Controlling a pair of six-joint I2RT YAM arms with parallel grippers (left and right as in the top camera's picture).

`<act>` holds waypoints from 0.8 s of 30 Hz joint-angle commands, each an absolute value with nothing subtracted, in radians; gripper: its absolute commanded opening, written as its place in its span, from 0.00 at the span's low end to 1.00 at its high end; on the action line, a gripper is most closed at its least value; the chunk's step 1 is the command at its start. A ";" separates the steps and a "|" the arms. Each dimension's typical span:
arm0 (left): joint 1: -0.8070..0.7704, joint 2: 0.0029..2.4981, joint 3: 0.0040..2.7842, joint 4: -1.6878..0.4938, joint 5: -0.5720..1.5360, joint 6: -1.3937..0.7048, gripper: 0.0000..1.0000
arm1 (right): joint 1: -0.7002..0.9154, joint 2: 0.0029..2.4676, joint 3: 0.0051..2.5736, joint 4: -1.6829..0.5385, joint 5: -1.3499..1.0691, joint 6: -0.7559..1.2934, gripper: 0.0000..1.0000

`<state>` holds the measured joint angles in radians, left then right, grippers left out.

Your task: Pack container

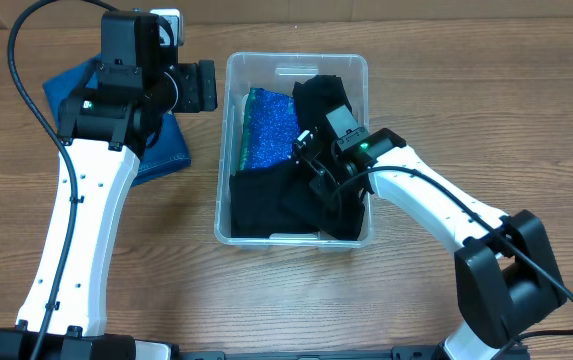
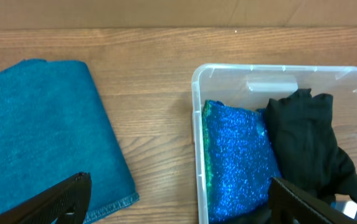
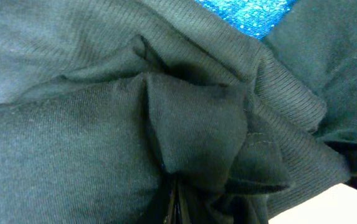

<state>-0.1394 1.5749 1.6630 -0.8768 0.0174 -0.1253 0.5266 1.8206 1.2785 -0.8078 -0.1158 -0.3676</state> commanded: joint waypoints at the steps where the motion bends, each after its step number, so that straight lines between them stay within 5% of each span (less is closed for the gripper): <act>1: -0.137 1.577 1.666 -0.894 0.011 -0.135 0.95 | 0.528 1.856 1.262 -0.798 -0.015 -0.362 0.04; 8: -0.137 1.577 1.666 -0.898 -0.009 -0.134 1.00 | 0.527 1.811 1.433 -0.940 0.030 -0.317 0.05; 11: -0.134 1.574 1.666 -0.904 -0.045 -0.135 1.00 | 0.496 1.743 1.568 -1.003 0.093 -0.252 0.18; 13: -0.111 1.574 1.666 -0.917 -0.056 -0.139 1.00 | 0.447 1.686 1.636 -1.027 0.093 -0.215 0.41; 14: -0.086 1.574 1.666 -0.929 -0.055 -0.157 1.00 | 0.412 1.654 1.656 -1.028 0.092 -0.189 0.93; 15: -0.057 1.575 1.666 -0.940 -0.052 -0.182 1.00 | 0.373 1.624 1.666 -1.025 0.088 -0.166 1.00; 24: 0.461 1.624 1.664 -0.976 0.208 -0.277 1.00 | -0.007 1.551 1.667 -1.082 -0.107 -0.052 1.00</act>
